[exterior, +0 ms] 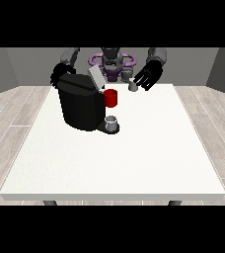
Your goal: Insert the coffee pod into the coffee machine and close the lid
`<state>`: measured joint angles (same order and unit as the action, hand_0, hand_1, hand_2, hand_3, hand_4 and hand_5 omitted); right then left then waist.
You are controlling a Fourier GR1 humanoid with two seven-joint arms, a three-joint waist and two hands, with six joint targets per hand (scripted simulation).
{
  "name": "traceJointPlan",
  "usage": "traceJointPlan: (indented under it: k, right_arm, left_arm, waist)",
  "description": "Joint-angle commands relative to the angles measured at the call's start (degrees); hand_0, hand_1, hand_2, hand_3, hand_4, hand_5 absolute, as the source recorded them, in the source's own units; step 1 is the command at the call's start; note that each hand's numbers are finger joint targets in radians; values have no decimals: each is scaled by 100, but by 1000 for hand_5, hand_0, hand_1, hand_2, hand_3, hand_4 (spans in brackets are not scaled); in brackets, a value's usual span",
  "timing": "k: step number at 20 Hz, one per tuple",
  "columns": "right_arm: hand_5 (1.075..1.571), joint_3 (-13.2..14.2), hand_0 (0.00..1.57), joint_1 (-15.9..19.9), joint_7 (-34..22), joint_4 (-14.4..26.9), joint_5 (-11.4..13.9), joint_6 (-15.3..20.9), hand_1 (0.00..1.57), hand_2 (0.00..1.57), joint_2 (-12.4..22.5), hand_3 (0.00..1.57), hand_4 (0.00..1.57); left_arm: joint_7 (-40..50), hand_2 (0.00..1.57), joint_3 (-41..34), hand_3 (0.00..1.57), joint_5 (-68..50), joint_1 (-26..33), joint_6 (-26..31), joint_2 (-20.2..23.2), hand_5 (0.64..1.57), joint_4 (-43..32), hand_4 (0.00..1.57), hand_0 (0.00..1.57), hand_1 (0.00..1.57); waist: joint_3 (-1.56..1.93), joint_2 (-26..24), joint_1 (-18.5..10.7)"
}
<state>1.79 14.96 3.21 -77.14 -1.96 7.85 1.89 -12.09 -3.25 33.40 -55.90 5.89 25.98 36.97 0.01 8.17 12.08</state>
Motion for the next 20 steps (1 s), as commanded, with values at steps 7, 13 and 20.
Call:
traceJointPlan:
  k: [7, 13, 20]
  right_arm:
    - [1571, 46, 0, 570, -36, -113, 76, 37, 0, 0, 113, 0, 549]
    - [1571, 97, 0, 142, -83, -27, 101, 134, 0, 0, 99, 0, 480]
    - [1571, -32, 0, 319, -163, -321, 127, 33, 0, 0, 133, 0, 514]
  left_arm:
    - [402, 1332, -379, 1269, -118, -1108, 247, 325, 1571, -13, 479, 1282, 1282]
    - [460, 1313, -107, 1244, 105, -734, 201, -54, 1571, 86, 507, 1262, 1262]
    - [424, 1328, -307, 1230, 164, -1032, 56, 194, 1571, -172, 493, 1314, 1314]
  waist:
    - [1, 623, 390]
    - [1, 155, 214]
    - [-1, 658, 590]
